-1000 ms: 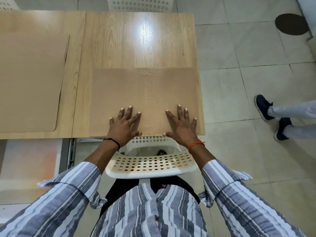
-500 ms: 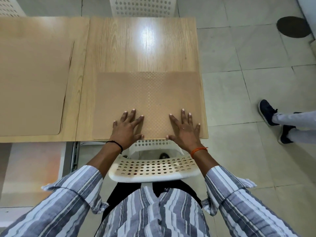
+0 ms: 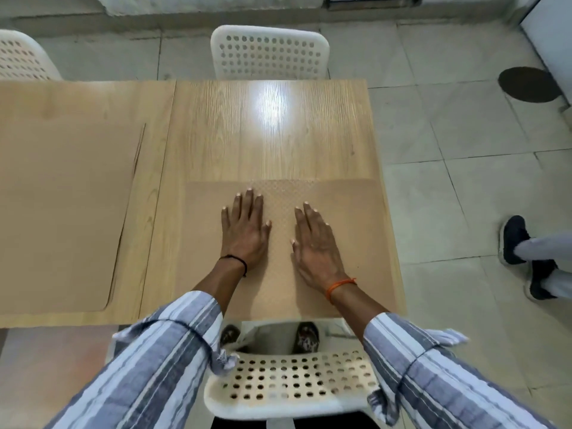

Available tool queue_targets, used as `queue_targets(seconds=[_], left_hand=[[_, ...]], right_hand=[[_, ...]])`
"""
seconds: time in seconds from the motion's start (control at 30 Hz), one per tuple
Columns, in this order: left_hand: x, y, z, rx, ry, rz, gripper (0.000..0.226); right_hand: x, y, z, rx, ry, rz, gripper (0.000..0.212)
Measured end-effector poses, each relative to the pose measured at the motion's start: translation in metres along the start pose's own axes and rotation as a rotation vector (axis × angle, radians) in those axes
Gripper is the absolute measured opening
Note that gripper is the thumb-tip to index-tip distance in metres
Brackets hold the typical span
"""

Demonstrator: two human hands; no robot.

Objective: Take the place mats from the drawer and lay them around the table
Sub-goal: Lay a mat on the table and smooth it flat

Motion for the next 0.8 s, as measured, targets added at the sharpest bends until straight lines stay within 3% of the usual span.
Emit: queue_targets(seconds=[0.2, 0.63, 0.8], left_hand=[[0.011, 0.014, 0.000, -0.116, 0.023, -0.074, 0.060], [0.011, 0.013, 0.000, -0.174, 0.006, -0.036, 0.058], [0.010, 0.013, -0.001, -0.161, -0.007, -0.021, 0.060]], right_hand=[[0.007, 0.018, -0.043, -0.028, 0.025, 0.061, 0.065], [0.012, 0.028, -0.076, -0.100, -0.071, 0.136, 0.068], [-0.048, 0.001, -0.084, -0.193, 0.153, 0.093, 0.071]])
Point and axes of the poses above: each hand's wrist, its own z-axis away from the middle knuckle, its own y-axis out of the palm, x = y × z, the point moved 2 cm from there along -z, towards the middle knuckle, and after that the axes turned 14 degrees about y, right-handed, at the moved point
